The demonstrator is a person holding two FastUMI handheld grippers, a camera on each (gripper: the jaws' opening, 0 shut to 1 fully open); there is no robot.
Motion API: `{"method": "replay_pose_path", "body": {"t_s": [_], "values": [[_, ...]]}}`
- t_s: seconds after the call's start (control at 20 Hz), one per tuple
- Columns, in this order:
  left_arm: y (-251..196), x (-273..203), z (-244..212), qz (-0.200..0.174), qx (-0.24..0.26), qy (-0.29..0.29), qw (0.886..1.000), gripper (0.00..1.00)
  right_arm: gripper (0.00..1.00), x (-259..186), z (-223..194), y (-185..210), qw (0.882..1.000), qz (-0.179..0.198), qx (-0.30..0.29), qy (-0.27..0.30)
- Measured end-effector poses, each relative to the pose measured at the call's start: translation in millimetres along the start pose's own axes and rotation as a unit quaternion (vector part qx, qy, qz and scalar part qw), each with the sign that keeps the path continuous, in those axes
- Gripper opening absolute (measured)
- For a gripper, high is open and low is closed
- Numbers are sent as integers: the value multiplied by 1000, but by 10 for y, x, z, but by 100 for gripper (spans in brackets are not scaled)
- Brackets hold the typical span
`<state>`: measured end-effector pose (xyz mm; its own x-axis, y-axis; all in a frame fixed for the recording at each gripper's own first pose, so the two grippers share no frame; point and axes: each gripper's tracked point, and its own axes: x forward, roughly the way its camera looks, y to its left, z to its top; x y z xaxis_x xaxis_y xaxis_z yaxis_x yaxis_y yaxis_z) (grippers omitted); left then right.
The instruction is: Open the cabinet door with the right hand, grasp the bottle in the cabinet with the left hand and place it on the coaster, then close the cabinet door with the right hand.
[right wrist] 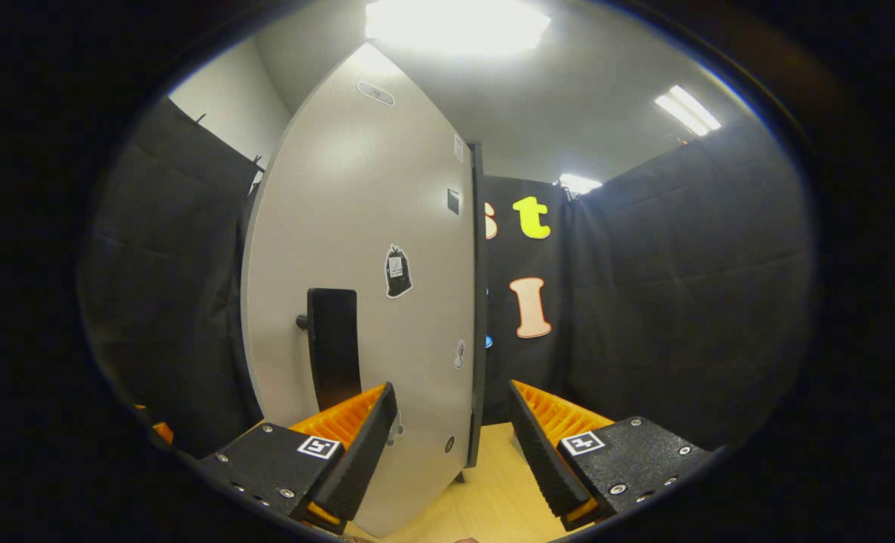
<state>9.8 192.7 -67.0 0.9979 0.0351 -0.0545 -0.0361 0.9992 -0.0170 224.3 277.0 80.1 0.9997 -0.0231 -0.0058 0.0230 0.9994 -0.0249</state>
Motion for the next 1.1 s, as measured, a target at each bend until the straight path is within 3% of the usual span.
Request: {"method": "replay_pose_path", "body": {"t_s": [0.2,0.55,0.65,0.8,0.9,1.05,1.1], "values": [[169,-96,-28,15,6,3,1000,81,91,100,1,258,1000,23,0,-1],[437,-240,-76,43,14,14,999,78,93,318,-98,599,999,54,-6,4],[430,-226,-86,43,13,14,999,81,93,367,-156,592,998,56,1,10],[415,-227,-87,38,12,17,999,74,93,360,-215,553,998,52,4,19],[366,-225,-59,27,9,16,999,76,93,309,-249,509,999,49,3,20],[68,-93,-5,12,8,12,1000,82,93,181,-242,374,999,51,-3,15],[-46,-50,34,7,9,10,1000,77,93,156,-254,293,999,53,-4,12]]}}
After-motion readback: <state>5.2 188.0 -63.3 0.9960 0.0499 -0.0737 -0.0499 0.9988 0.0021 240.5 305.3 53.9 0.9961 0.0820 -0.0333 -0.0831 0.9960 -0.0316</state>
